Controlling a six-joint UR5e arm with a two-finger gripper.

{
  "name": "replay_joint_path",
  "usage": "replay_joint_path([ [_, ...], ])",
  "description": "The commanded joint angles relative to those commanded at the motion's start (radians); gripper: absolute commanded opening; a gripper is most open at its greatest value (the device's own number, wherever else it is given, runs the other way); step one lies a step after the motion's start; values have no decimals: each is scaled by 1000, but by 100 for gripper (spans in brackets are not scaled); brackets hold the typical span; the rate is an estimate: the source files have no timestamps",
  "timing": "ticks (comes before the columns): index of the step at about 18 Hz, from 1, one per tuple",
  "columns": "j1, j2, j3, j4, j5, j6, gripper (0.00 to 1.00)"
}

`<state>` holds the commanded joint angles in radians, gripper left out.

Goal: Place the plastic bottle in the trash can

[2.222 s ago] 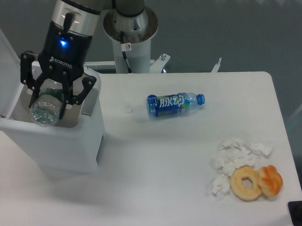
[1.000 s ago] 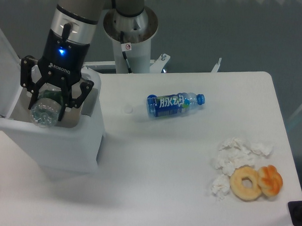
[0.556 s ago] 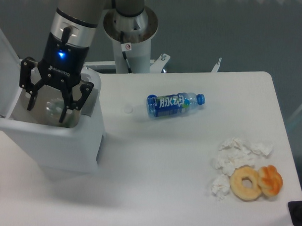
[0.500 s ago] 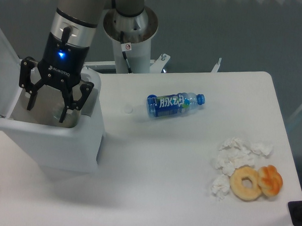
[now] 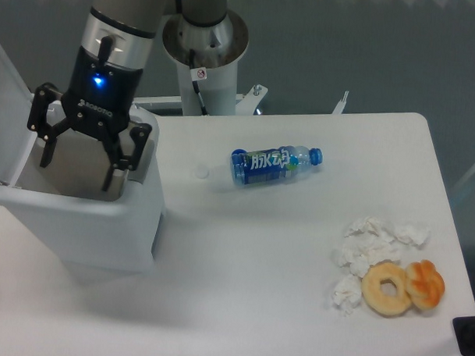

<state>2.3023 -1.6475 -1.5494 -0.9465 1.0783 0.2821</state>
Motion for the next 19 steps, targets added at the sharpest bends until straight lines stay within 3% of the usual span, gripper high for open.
replay_joint_path([
  [4,64,-9,2,-9,24,120,100],
  [7,106,-40,-5,-9,125,189,100],
  [13,184,-61,-17,-14,313,555,100],
  [16,201,-64,-15,-14,390,620,100],
  [19,229,-60,-17,-14,394,689,100],
])
